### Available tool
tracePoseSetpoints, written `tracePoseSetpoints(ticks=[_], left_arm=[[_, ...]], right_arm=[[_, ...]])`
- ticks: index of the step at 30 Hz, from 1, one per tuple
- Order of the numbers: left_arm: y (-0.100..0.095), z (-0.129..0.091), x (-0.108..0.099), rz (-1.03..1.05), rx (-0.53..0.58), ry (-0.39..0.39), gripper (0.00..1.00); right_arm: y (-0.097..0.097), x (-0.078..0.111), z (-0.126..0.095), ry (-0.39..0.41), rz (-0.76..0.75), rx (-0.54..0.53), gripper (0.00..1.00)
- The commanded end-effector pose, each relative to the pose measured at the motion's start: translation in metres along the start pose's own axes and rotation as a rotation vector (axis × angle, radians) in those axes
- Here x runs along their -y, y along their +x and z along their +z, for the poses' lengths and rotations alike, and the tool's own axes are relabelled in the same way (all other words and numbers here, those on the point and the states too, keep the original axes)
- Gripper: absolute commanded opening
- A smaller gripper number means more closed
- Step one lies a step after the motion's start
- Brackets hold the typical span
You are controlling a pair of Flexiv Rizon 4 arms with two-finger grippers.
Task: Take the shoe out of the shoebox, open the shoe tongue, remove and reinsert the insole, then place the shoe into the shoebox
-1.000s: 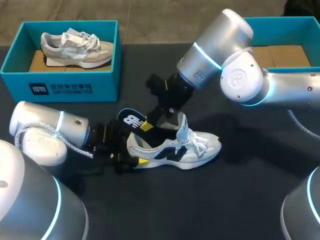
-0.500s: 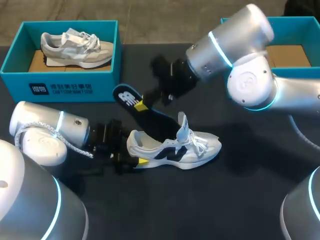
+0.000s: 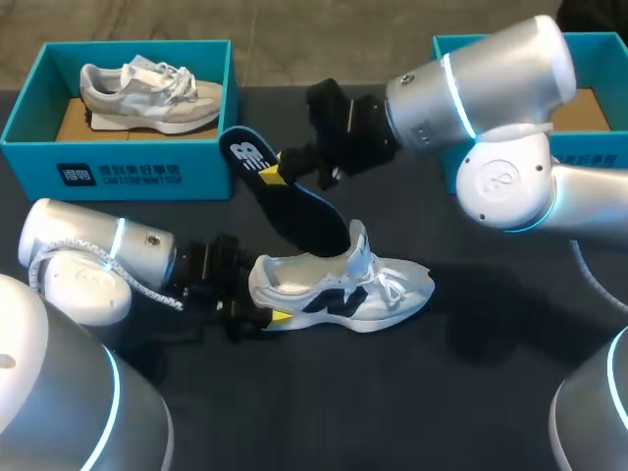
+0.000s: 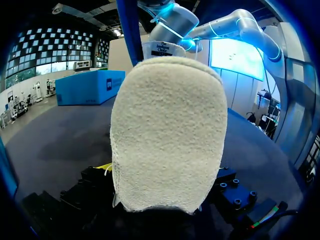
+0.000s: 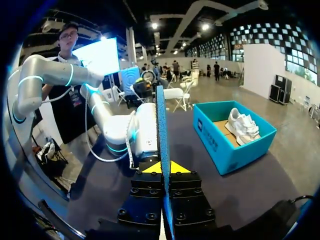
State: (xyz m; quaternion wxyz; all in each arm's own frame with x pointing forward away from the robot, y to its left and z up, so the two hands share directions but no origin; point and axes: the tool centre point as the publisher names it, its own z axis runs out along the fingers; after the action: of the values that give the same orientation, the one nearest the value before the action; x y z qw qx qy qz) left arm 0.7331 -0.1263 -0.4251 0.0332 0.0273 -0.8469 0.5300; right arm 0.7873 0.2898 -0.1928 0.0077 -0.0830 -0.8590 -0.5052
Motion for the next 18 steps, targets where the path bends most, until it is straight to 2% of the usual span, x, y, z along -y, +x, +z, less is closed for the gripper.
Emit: tracePoseSetpoints(ticks=[1,16,18], left_arm=[[-0.0018,0.0021,-0.0035,-0.001,-0.001,-0.005,0.0],[-0.0018,0.0021,-0.0035,-0.001,-0.001,-0.005,0.0],[-0.0018,0.0021,-0.0035,-0.001,-0.001,-0.005,0.0]], right_arm=[[-0.0006,-0.0006,0.0017,0.003,0.001,0.001,0.0],[-0.0006,-0.0006,0.0017,0.003,0.001,0.001,0.0],[-0.0027,-0.0053,-0.0035,-0.04,0.026,0.019,0.0]])
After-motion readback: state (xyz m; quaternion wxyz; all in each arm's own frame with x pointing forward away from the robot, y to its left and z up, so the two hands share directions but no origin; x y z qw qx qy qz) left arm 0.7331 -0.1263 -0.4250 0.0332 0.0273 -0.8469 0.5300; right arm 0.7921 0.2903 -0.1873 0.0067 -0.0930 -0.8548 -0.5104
